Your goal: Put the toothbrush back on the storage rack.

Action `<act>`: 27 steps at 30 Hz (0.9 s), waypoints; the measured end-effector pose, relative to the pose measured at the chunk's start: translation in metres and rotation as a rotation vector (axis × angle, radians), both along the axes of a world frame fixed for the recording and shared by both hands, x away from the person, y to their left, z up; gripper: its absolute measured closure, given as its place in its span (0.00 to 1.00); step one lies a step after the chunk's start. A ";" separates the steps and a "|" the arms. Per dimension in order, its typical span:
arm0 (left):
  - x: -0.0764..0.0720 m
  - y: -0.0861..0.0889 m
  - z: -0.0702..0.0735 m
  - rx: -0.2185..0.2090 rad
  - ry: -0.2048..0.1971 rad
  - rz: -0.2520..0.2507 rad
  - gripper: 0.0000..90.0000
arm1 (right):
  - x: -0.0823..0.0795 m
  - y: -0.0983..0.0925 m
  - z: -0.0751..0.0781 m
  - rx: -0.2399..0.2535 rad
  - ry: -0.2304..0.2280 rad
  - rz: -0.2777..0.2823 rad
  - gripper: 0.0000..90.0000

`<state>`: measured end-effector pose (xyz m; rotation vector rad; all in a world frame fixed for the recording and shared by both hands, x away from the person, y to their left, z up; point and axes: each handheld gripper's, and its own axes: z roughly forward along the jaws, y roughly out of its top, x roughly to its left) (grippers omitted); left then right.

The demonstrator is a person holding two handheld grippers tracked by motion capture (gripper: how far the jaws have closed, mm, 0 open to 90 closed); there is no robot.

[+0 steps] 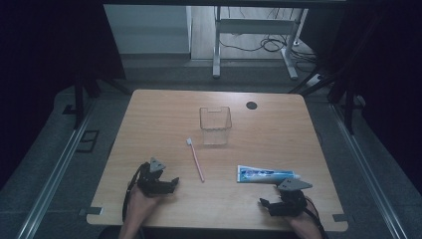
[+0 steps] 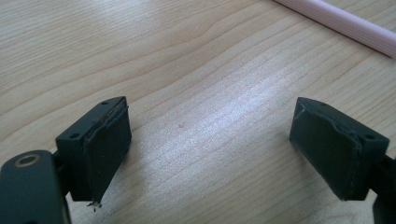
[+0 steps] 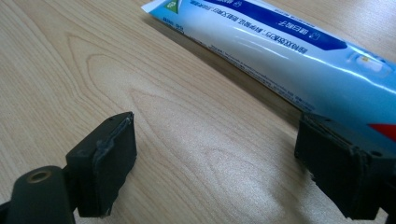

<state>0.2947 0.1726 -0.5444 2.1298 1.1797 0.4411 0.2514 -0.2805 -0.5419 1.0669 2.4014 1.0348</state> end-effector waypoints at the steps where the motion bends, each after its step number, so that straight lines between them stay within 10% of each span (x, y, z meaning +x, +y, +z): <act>1: 0.000 0.000 0.000 -0.004 -0.001 0.002 0.14 | 0.000 0.000 0.000 0.000 0.000 0.002 0.14; 27: 0.000 0.001 0.000 -0.003 -0.003 0.001 0.15 | 0.000 -0.002 0.000 0.004 0.002 0.022 0.14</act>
